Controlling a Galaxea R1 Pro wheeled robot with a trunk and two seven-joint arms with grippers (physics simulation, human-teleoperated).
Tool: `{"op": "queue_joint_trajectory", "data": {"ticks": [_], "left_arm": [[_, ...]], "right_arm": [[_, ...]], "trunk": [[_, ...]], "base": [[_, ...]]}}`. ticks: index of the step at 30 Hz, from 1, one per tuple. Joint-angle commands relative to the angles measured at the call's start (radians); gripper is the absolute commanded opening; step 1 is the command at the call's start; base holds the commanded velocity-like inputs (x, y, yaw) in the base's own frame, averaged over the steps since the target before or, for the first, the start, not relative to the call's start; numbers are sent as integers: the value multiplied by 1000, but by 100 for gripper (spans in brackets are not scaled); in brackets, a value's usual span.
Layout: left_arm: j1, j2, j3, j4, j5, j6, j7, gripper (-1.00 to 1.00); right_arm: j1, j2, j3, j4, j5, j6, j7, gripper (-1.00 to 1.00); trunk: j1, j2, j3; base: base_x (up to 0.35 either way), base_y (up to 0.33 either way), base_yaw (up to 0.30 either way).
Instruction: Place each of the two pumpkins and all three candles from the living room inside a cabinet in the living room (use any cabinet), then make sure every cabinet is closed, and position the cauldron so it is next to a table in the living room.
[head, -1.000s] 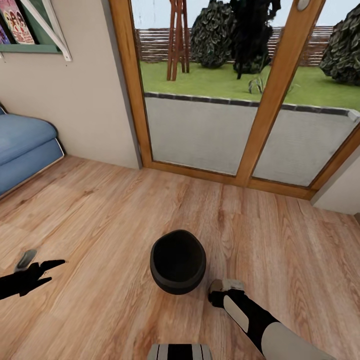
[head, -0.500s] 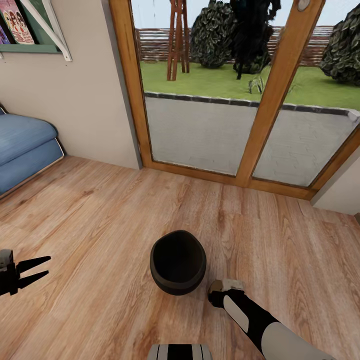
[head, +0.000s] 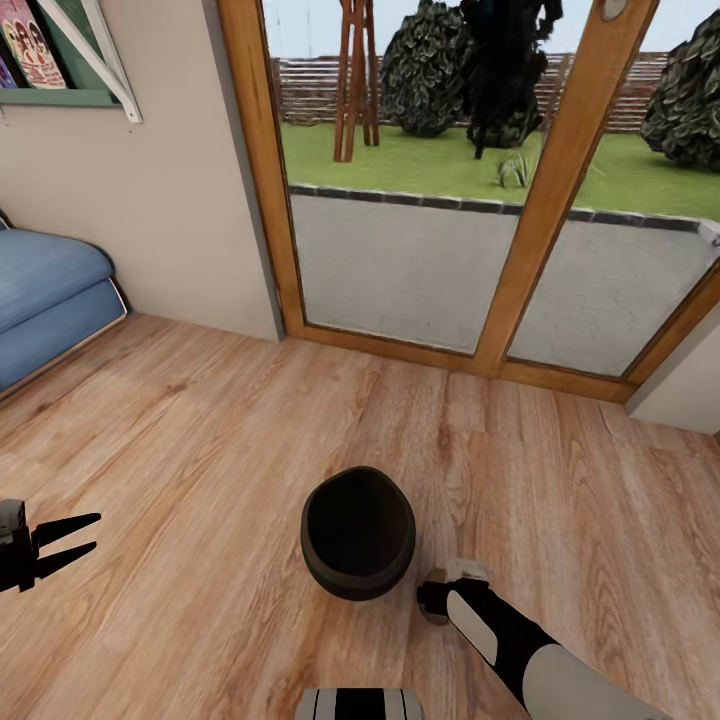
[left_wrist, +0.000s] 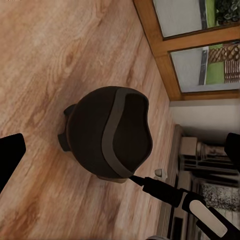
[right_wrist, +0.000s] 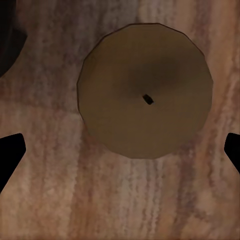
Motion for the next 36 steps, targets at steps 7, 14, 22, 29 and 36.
{"op": "queue_joint_trajectory", "data": {"ticks": [7,14,22,29,36], "left_arm": [[0,0,0,0,1,4,-3,100],[0,0,0,1,1,4,-3,100],[0,1,0,1,-2,4,-3,100],[0,2,0,1,-3,4,-3,100],[0,2,0,1,-2,4,-3,100]], "right_arm": [[-1,-1,7,-2,-8,3,-8,100],[-1,-1,7,-2,-8,3,-8,100],[-1,-1,7,-2,-8,1,-8,100],[-1,-1,7,-2,-8,1,-8,100],[-1,-1,7,-1,-8,1,-8,100]], "trunk": [[0,0,-1],[0,0,-1],[0,0,-1],[0,0,-1],[0,0,-1]], "base": [[42,-28,0],[41,-1,0],[68,0,0],[54,0,0],[1,0,0]]}}
